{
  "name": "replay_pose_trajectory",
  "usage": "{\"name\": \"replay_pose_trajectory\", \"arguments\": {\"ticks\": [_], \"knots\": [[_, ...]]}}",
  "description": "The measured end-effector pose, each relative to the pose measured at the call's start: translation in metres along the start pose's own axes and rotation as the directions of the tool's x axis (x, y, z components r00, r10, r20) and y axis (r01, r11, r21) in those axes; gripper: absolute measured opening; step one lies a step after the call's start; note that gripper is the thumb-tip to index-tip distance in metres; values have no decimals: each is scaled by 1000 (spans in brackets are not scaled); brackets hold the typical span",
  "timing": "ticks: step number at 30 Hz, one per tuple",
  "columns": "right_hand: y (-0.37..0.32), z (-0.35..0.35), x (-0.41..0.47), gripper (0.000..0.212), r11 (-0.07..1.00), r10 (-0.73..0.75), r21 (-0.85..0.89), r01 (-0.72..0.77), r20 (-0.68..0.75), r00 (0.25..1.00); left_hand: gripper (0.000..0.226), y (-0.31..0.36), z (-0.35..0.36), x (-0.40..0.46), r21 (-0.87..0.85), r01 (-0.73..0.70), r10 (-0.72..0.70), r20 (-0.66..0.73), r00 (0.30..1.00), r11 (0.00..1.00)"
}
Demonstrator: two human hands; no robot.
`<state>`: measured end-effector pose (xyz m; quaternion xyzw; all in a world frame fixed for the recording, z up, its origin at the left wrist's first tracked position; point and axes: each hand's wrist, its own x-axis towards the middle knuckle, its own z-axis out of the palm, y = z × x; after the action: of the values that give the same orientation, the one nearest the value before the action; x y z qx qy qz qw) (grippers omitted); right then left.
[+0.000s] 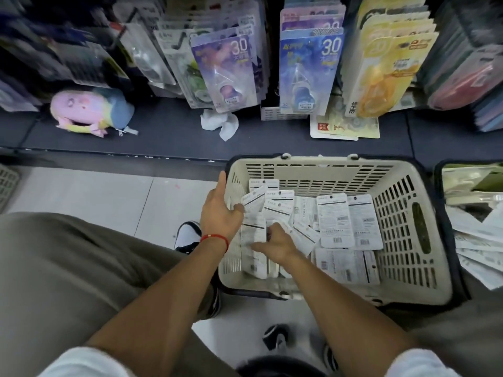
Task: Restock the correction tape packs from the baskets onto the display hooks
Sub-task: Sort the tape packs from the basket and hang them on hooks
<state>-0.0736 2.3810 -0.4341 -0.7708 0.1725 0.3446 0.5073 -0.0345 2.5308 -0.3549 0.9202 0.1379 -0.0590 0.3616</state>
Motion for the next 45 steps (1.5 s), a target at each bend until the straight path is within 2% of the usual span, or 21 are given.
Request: {"name": "replay_pose_trajectory", "arguments": {"ticks": [2,4,5,7,8,9,11,12,15,18,20,21,23,25,27,29,32,35,39,43,45], "knots": [[-5,-7,-5,55,996,-36,76,39,-41,999,79,5,-4,-4,172,-61,66,-26,997,983],[-14,-20,-15,59,983,-96,142,113,-122,988,59,15,-8,-9,366,-219,271,-97,958,904],[-19,-27,-20,58,976,-135,147,161,-176,975,45,20,-8,-11,366,-294,348,-92,933,883],[-32,-41,-29,52,958,-204,141,248,-272,941,27,37,-4,-20,191,-296,299,12,954,936],[-39,-48,-35,48,943,-228,171,286,-292,929,31,46,-2,-26,52,-200,194,99,976,978],[-47,-53,-39,44,919,-247,238,314,-274,930,45,53,0,-33,-108,-62,83,198,977,992],[-59,-60,-48,42,839,-283,441,320,-150,947,79,56,-1,-43,-353,184,-61,331,942,917],[-63,-63,-53,42,803,-302,510,308,-97,948,83,54,-3,-45,-425,226,-75,343,936,877],[-69,-66,-57,36,762,-323,588,273,-21,946,54,42,-12,-40,-501,200,-69,267,961,842],[-69,-65,-54,38,642,-348,740,201,47,936,41,32,-16,-34,-544,182,-96,183,978,819],[-62,-62,-42,30,717,-243,657,235,-80,967,38,29,-19,-33,-561,178,-120,139,983,808],[-54,-60,-34,24,817,-155,524,239,-199,968,40,28,-21,-33,-556,174,-129,119,984,813],[-30,-53,-14,18,981,-15,177,82,-350,936,50,24,-25,-33,-528,175,-141,104,984,831],[-6,-41,-3,12,987,82,-116,-113,-247,966,59,19,-31,-36,-522,191,-147,126,981,832],[5,-26,1,33,965,155,-195,-176,-121,981,65,12,-34,-40,-495,166,-116,131,985,853],[7,-15,5,47,983,118,-130,-127,-71,990,67,5,-33,-43,-439,120,-72,124,990,891],[3,-12,4,16,990,51,-130,-52,-13,999,63,0,-27,-45,-357,50,-12,106,994,933],[-2,-30,-5,25,998,28,51,-23,-92,995,59,5,-22,-44,-286,-14,41,88,995,958],[-28,-69,-27,25,943,-115,294,157,-156,981,62,20,-7,-44,-216,-45,70,109,992,975],[-53,-82,-45,32,855,-252,450,260,-77,965,46,31,9,-47,-401,-35,131,214,968,915],[-55,-84,-49,26,820,-275,519,243,-15,961,57,32,12,-49,-483,54,103,292,951,874]]}}
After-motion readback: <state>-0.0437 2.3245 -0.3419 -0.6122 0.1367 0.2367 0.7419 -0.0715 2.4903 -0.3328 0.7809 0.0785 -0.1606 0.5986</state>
